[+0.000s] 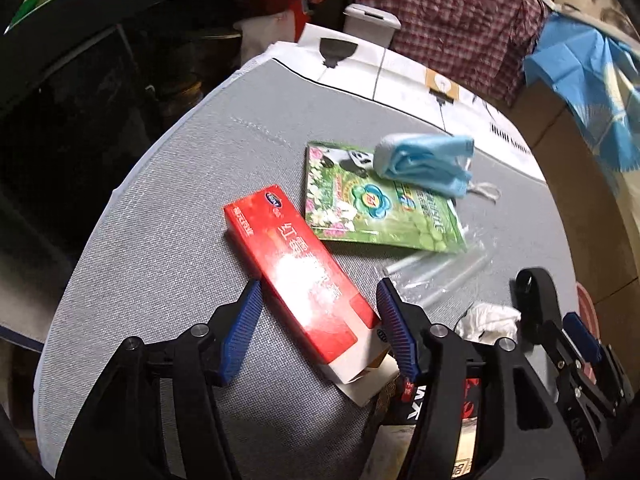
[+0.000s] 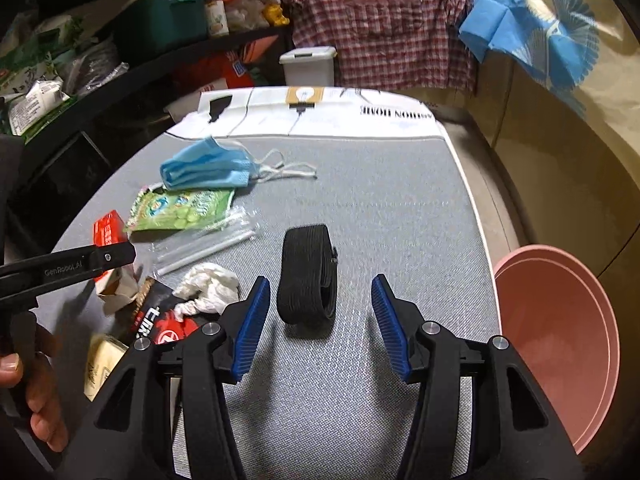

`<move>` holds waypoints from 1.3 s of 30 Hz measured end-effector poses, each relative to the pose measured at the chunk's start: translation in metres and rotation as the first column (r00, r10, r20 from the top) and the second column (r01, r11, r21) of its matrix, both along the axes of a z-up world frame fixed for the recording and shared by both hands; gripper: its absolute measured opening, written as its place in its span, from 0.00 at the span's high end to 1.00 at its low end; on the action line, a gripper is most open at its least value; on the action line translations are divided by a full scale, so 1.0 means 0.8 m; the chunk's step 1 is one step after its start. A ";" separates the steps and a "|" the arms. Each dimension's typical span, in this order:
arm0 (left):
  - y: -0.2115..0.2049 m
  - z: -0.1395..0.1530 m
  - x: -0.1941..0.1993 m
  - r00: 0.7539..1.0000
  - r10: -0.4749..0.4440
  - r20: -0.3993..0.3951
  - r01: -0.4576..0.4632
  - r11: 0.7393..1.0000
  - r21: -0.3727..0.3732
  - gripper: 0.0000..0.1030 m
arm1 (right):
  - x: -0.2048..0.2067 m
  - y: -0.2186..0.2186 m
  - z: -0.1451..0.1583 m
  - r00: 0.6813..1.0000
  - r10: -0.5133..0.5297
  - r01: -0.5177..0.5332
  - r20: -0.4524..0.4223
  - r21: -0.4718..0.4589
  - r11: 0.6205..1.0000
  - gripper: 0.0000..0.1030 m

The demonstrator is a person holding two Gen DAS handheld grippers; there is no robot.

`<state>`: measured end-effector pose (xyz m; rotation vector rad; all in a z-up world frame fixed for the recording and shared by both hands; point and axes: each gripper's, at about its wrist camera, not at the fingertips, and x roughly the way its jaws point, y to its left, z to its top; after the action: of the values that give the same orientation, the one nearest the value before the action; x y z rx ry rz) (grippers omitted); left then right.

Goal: Collect trash
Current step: 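Grasp the red toothpaste box with the left tool while the right tool grasps the black strap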

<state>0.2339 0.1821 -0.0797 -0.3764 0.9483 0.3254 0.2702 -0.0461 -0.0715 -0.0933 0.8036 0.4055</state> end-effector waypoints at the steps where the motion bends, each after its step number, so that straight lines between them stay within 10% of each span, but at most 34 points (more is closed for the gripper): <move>1: -0.002 0.001 0.000 1.000 -0.009 -0.001 0.009 1.000 0.016 0.44 | 0.000 0.000 -0.002 1.000 0.000 0.000 -0.005 -0.002 1.000 0.48; 10: 0.004 0.015 -0.010 1.000 -0.011 0.006 0.010 0.996 0.090 0.66 | -0.002 0.000 0.000 1.000 0.000 0.000 -0.008 -0.007 1.000 0.76; 39: -0.015 0.112 -0.070 0.975 -0.091 0.201 0.053 0.980 0.191 0.66 | -0.069 -0.033 0.100 0.983 -0.016 0.002 0.184 0.076 0.997 0.76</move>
<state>0.1776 0.1698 0.0101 -0.2002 0.7169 0.2984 0.2153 -0.0724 0.0083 -0.0554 0.6054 0.4117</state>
